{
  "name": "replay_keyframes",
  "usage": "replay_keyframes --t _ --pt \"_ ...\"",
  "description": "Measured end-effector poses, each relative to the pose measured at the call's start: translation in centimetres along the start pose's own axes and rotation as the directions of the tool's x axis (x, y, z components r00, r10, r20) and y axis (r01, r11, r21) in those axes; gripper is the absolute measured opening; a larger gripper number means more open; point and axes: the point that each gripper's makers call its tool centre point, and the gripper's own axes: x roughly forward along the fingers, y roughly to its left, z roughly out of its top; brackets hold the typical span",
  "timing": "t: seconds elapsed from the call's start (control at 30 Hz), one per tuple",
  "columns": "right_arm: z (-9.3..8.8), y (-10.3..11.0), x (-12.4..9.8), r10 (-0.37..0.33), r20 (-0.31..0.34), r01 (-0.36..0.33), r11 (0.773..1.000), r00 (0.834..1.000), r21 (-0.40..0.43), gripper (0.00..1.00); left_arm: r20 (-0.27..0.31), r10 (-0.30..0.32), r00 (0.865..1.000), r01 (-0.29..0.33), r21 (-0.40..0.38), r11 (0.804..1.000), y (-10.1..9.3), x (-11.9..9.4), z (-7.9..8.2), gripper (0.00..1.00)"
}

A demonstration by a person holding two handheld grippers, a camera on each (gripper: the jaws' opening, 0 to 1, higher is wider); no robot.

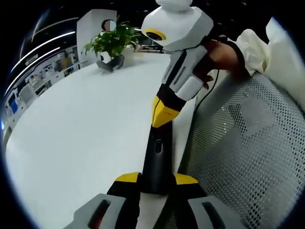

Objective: Press the specified remote control buttons in sequence, fully releasing each button before pressing the next.

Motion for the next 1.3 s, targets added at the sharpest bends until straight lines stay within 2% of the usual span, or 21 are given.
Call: replay_keyframes --t 0.17,0.4,0.67,1.03,1.3 --pt "-0.02 0.12 -0.02 -0.004 -0.002 0.004 1.000 1.000 -0.024 0.00 0.003 -0.002 1.000 0.002 -0.035 0.999 0.02 0.00 0.07 0.25" --pt "0.00 0.11 -0.03 -0.007 -0.003 0.007 1.000 1.000 -0.026 0.00 0.005 -0.002 1.000 0.002 -0.024 1.000 0.03 0.06 0.07 0.25" --pt "0.07 -0.10 -0.13 0.025 0.011 -0.026 0.995 1.000 0.092 0.00 0.003 0.001 1.000 -0.001 -0.008 1.000 0.06 0.11 0.08 0.25" --pt "-0.13 0.09 -0.26 0.010 -0.027 -0.008 0.998 1.000 0.066 0.00 -0.004 0.000 1.000 0.000 0.028 1.000 0.05 0.16 0.04 0.25" --pt "-0.48 -0.19 -0.75 0.040 -0.048 -0.032 0.985 0.998 0.168 0.00 -0.006 0.010 1.000 -0.010 0.033 0.999 0.38 0.15 0.08 0.25"
